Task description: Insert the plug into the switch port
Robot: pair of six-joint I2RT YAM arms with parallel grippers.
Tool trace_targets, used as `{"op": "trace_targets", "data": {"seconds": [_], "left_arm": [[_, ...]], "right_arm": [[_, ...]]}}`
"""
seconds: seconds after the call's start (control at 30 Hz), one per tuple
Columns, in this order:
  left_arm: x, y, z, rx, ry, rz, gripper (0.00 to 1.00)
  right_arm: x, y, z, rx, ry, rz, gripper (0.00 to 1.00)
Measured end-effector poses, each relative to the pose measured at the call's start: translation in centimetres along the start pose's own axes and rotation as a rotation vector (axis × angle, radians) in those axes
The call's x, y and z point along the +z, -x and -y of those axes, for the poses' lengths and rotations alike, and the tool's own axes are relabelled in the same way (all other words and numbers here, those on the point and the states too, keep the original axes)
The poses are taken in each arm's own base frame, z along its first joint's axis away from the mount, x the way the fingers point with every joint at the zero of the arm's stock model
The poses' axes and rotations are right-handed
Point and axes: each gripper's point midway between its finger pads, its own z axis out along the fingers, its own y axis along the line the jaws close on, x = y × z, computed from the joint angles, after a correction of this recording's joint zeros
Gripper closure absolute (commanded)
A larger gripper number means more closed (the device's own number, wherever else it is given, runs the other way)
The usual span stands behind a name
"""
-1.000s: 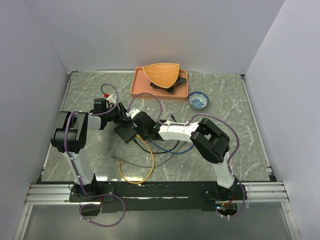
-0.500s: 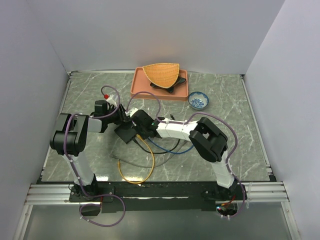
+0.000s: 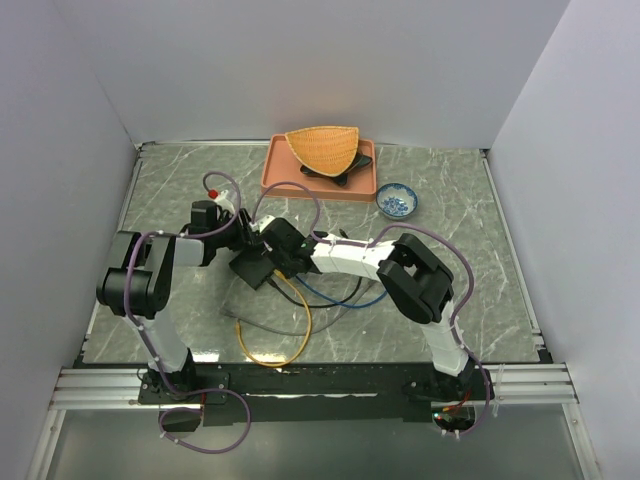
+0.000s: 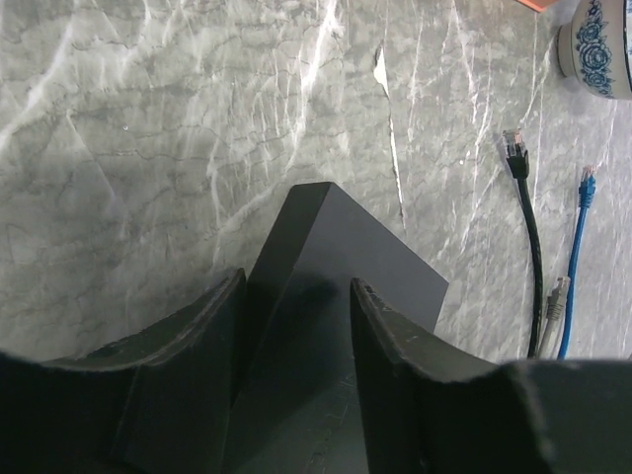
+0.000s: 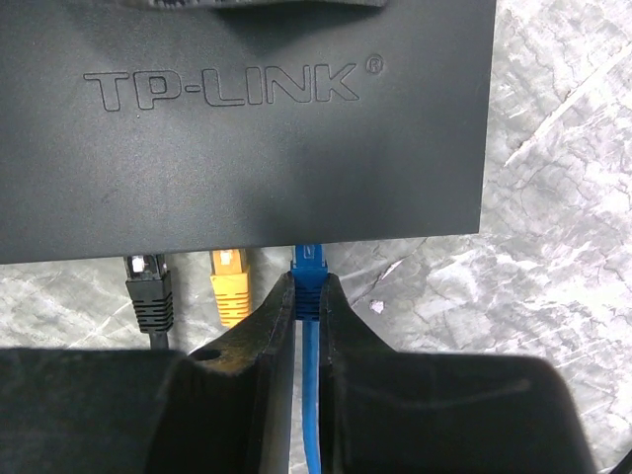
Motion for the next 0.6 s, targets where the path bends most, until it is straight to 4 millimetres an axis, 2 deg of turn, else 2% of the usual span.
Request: {"op": "trace_targets", "data": {"seconds": [0.07, 0.27, 0.37, 0.43, 0.47, 0.5, 0.6], "left_arm": [[0.0, 0.1, 0.2, -0.001, 0.004, -0.003, 0.39], [-0.8, 0.0, 0.6, -0.015, 0.038, -0.024, 0.28], [-1.4, -0.1, 0.7, -0.038, 0.061, -0.049, 0.17], [-2.1, -0.3, 1.2, -0.050, 0.071, -0.066, 0.06], [-2.6, -0.2, 1.4, -0.056, 0.080, -0.066, 0.03], [-3.1, 0.1, 1.8, -0.056, 0.088, -0.059, 0.01], [-5.0, 1.5, 3.0, -0.054, 0.116, -0.007, 0.04]], "right_arm": [[0.0, 0.0, 0.0, 0.003, 0.001, -0.001, 0.90], [-0.1, 0.0, -0.3, 0.022, 0.012, 0.002, 0.72], [-0.1, 0.1, -0.2, 0.043, 0.005, 0.019, 0.61], [-0.2, 0.7, 0.2, 0.056, -0.007, 0.046, 0.47], [-0.4, 0.8, 0.3, 0.066, -0.013, 0.052, 0.43], [-0.6, 1.1, 0.6, 0.070, -0.023, 0.065, 0.33], [-1.7, 2.3, 1.4, 0.099, -0.041, 0.120, 0.17]]}}
